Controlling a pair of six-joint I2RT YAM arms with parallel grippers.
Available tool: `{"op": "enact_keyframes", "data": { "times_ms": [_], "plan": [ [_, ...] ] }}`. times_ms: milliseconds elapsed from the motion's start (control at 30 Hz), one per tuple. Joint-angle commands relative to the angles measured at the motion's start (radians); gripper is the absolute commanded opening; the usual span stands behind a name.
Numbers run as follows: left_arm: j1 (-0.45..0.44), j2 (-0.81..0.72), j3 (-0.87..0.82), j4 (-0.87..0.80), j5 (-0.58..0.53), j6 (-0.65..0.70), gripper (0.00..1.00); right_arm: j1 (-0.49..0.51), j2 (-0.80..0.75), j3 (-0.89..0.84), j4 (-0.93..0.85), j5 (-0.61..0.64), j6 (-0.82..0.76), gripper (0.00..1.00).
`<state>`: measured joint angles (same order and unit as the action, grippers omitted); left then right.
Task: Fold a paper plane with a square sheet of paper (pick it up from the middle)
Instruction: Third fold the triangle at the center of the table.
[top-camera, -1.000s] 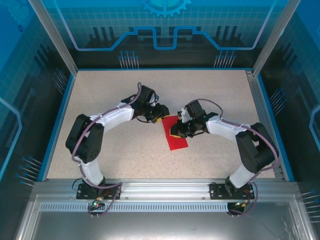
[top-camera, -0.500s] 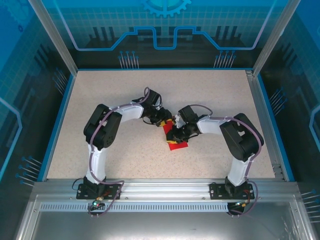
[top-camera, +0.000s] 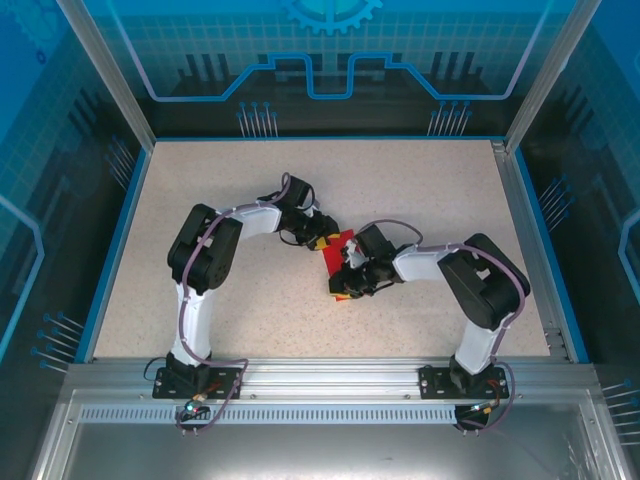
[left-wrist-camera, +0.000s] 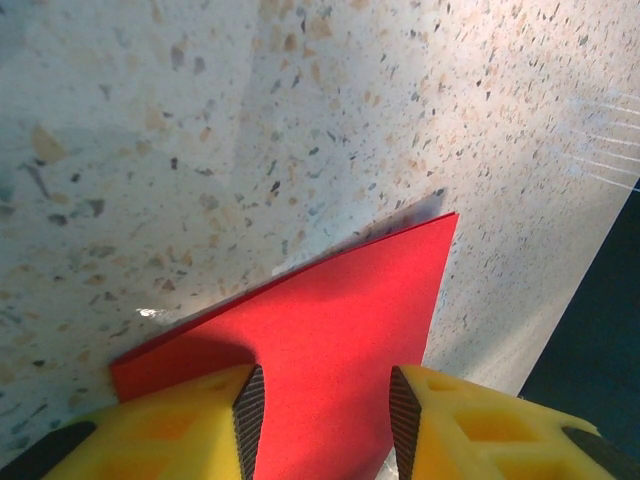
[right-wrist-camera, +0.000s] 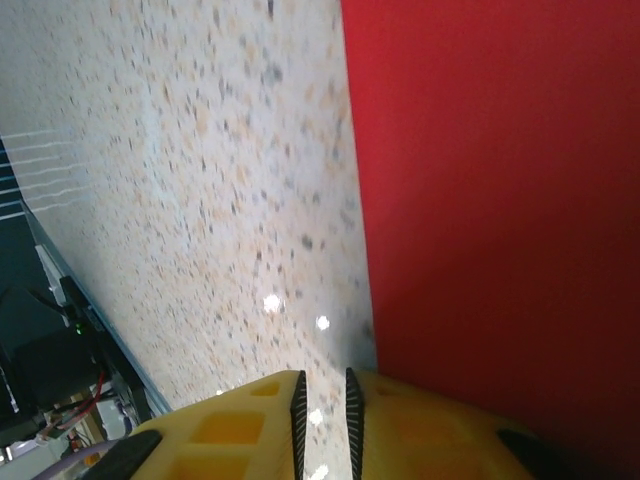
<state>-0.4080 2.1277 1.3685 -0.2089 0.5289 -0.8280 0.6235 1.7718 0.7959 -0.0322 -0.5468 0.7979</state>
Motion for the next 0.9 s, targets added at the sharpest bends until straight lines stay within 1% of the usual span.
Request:
{"op": "enact_keyframes", "data": {
  "times_ms": [0, 67, 133, 233, 333, 433, 500, 533, 633, 767, 867],
  "plan": [
    [0.030, 0.059, 0.018, -0.033, -0.045, 0.037, 0.42, 0.044, -0.039, -0.044, -0.140, 0.039, 0.034, 0.21],
    [0.031, 0.064, 0.029, -0.031, -0.034, 0.039, 0.42, 0.061, -0.066, -0.052, -0.169, 0.070, 0.032, 0.22],
    [0.032, 0.064, 0.037, -0.033, -0.033, 0.044, 0.43, 0.068, -0.097, -0.063, -0.178, 0.067, 0.032, 0.22],
    [0.031, 0.057, 0.054, -0.041, -0.005, 0.064, 0.44, 0.056, -0.189, -0.067, -0.228, 0.138, 0.015, 0.22],
    [0.031, 0.035, 0.082, -0.058, 0.012, 0.092, 0.47, -0.020, -0.300, -0.072, -0.281, 0.213, -0.003, 0.25],
    [0.029, 0.004, 0.119, -0.090, 0.032, 0.119, 0.50, -0.131, -0.392, -0.109, -0.285, 0.266, 0.004, 0.35],
    [0.022, -0.020, 0.139, -0.109, 0.041, 0.130, 0.53, -0.206, -0.418, -0.133, -0.258, 0.241, -0.002, 0.42],
    [0.018, -0.035, 0.146, -0.123, 0.039, 0.138, 0.54, -0.241, -0.415, -0.136, -0.255, 0.223, -0.004, 0.43],
    [0.000, -0.068, 0.153, -0.164, 0.023, 0.166, 0.56, -0.302, -0.377, -0.123, -0.246, 0.162, -0.020, 0.43],
    [-0.023, -0.065, 0.149, -0.208, -0.026, 0.182, 0.54, -0.295, -0.320, -0.093, -0.241, 0.125, -0.020, 0.43],
    [-0.032, -0.045, 0.139, -0.218, -0.035, 0.170, 0.51, -0.274, -0.288, -0.092, -0.214, 0.102, -0.011, 0.44]
  ]
}}
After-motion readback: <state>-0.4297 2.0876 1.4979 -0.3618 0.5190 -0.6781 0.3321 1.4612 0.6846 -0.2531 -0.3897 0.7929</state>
